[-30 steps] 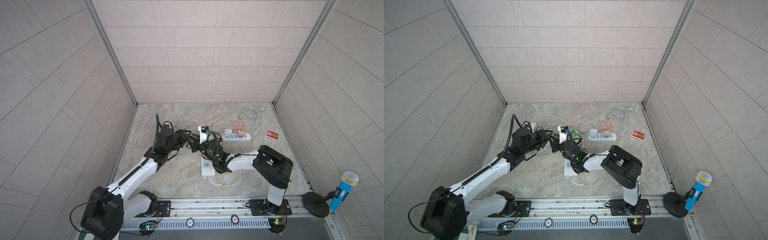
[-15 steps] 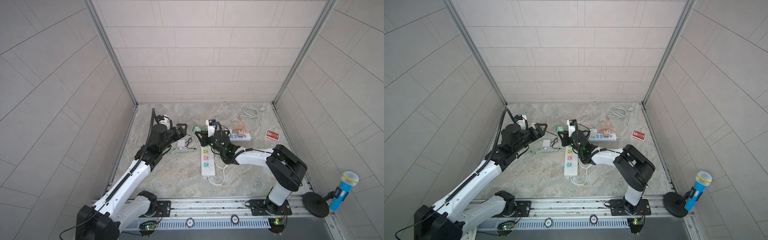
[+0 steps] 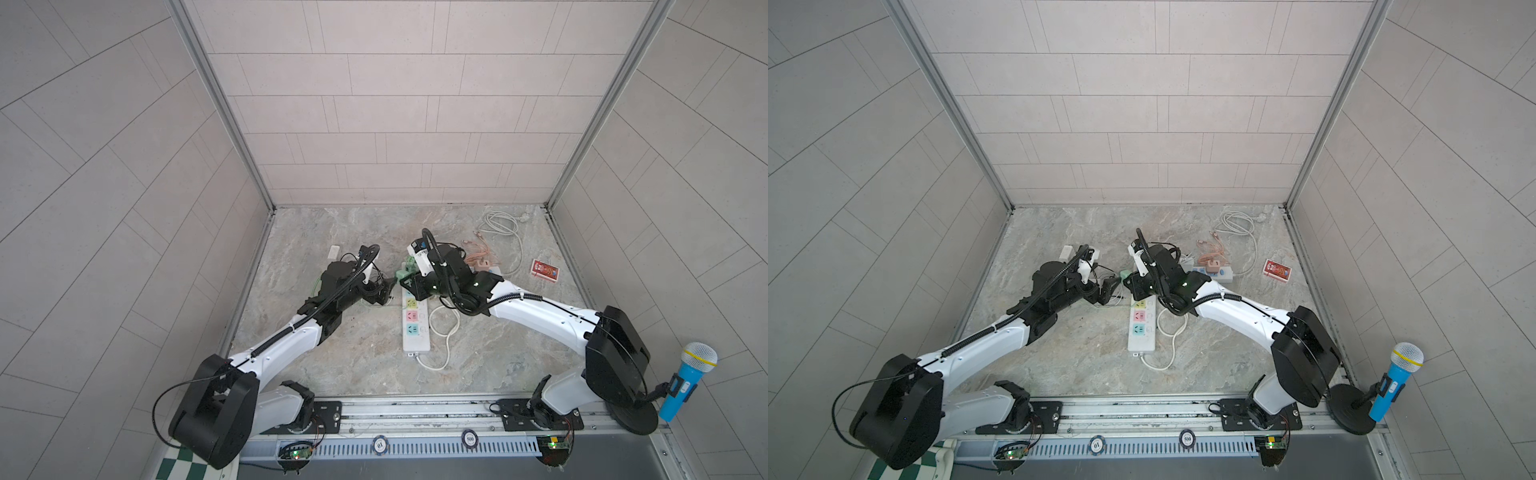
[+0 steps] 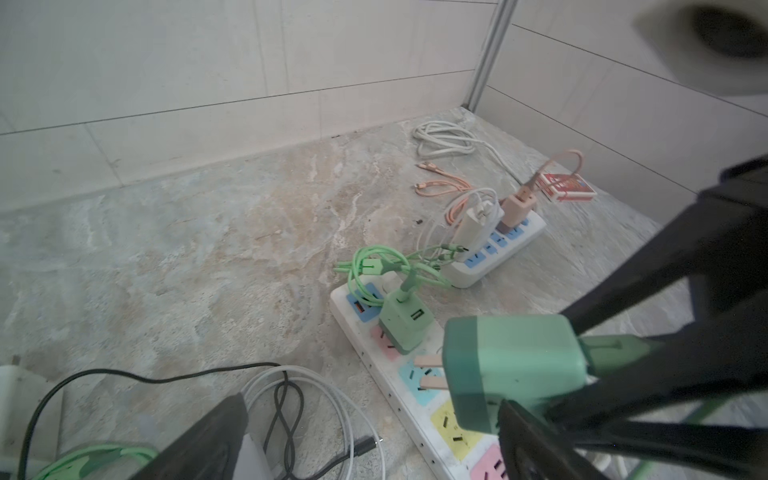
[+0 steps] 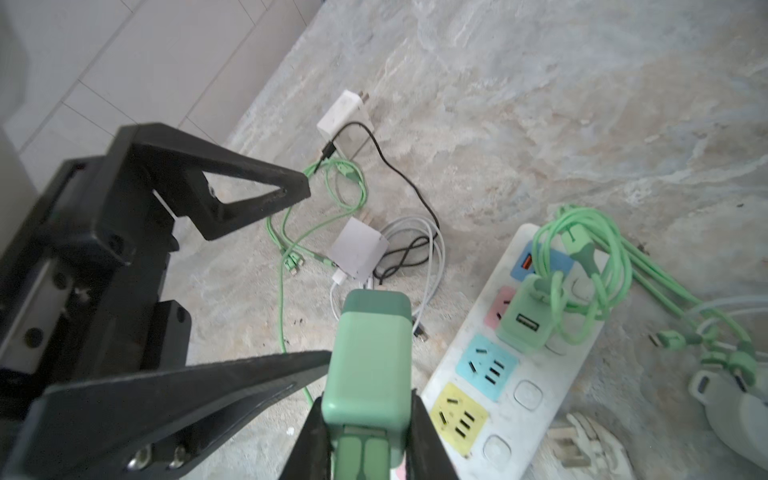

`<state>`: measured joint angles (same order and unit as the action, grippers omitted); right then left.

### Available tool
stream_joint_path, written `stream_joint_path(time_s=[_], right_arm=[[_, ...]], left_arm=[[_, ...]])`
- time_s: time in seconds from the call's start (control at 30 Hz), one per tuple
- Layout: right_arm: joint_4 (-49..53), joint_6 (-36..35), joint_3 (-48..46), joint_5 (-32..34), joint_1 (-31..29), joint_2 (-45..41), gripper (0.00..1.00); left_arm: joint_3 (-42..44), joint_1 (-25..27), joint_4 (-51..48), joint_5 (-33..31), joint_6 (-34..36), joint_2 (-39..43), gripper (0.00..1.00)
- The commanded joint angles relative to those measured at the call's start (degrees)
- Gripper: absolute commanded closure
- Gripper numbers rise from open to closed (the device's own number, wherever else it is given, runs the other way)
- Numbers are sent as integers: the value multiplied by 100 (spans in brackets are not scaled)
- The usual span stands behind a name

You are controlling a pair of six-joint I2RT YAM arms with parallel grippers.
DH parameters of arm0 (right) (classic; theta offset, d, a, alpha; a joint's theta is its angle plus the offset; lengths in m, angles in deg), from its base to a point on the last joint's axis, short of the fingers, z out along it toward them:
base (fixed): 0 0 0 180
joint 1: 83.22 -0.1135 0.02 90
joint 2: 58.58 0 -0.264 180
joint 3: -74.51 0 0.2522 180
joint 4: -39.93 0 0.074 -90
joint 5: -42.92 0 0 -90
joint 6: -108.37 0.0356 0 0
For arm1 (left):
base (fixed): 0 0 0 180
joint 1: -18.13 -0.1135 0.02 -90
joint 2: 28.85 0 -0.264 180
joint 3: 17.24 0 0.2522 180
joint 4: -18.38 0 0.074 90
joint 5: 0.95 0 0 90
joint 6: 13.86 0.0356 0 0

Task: Insert the plug
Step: 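Lift the green charger with the right gripper while the left opens and withdraws, then move the green charger with the right gripper over the strip's sockets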

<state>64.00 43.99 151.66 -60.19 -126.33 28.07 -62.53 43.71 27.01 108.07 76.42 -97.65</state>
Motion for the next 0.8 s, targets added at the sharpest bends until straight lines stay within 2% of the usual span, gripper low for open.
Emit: stream_joint_path(time_s=[0.0,0.13,0.2,0.27,0.43,0.53,0.63,0.77], right_arm=[[666,-269,165,-76,3,-116,92],[700,-272,216,-280,48,-96,92],[761,-293,257,-353,75,-104,92],[861,-320,308,-477,122,-109,92],[1011,-387,314,-622,300,-201,92],[1042,-414,282,-795,329,-248,92],[977,-401,182,-896,338,-319,92],[830,-353,53,-1116,330,-343,92]], left_arm=[[182,88,722,287,811,224,0],[394,423,822,156,1339,331,0],[428,583,852,128,1581,280,6],[394,757,749,117,1764,205,16],[437,1151,644,-203,2190,31,17],[438,1235,667,-374,2247,-84,18],[446,1290,703,-520,2324,-164,24],[489,1347,923,-657,2383,-225,24]])
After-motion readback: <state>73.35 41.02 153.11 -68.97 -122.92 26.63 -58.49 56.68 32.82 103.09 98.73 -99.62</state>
